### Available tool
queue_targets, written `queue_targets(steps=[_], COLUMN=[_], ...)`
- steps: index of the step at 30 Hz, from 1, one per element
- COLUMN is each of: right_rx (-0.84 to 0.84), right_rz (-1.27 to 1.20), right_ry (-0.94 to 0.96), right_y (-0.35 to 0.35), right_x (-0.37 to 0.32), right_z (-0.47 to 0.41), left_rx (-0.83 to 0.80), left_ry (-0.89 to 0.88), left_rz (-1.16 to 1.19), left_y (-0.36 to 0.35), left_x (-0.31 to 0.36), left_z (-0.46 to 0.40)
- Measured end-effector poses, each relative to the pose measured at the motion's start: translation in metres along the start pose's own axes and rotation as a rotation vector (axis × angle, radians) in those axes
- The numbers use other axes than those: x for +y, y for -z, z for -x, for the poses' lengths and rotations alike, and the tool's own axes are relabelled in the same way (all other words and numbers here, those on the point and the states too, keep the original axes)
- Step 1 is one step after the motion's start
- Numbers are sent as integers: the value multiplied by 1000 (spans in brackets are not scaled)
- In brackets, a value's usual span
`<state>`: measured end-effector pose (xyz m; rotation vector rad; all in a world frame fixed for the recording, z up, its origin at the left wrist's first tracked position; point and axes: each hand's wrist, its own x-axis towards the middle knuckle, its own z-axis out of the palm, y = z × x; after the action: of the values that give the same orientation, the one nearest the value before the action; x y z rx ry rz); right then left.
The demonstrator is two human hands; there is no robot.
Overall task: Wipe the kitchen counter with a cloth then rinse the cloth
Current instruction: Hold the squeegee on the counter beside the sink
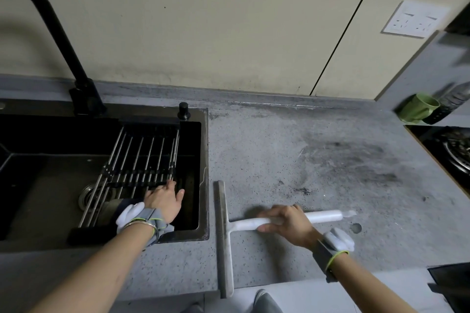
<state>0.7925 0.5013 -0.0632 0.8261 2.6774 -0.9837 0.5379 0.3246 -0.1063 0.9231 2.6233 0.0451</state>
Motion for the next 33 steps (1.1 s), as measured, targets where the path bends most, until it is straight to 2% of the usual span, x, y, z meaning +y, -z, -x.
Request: queue_targets(steps=[8,14,20,28,33], right_rx=[154,188,148,38,36], right_rz=[-154,-164,-119,-31,-2], right_ry=[-236,-310,-301,-143,-50], right_y=[46,65,48,17,-3], right_x=[58,90,83,39,6], right_z=[44,73,65,27,4], left_rx=[-10,-19,-32,-112,-140], left_ry=[-26,-15,-33,-30,-22], left_rz=[53,85,92,94,92], left_y=[1,2,4,6,6], left_x=[-8,-9,-8,-9,-9], left_z=[-6,-9,-5,-1,-1])
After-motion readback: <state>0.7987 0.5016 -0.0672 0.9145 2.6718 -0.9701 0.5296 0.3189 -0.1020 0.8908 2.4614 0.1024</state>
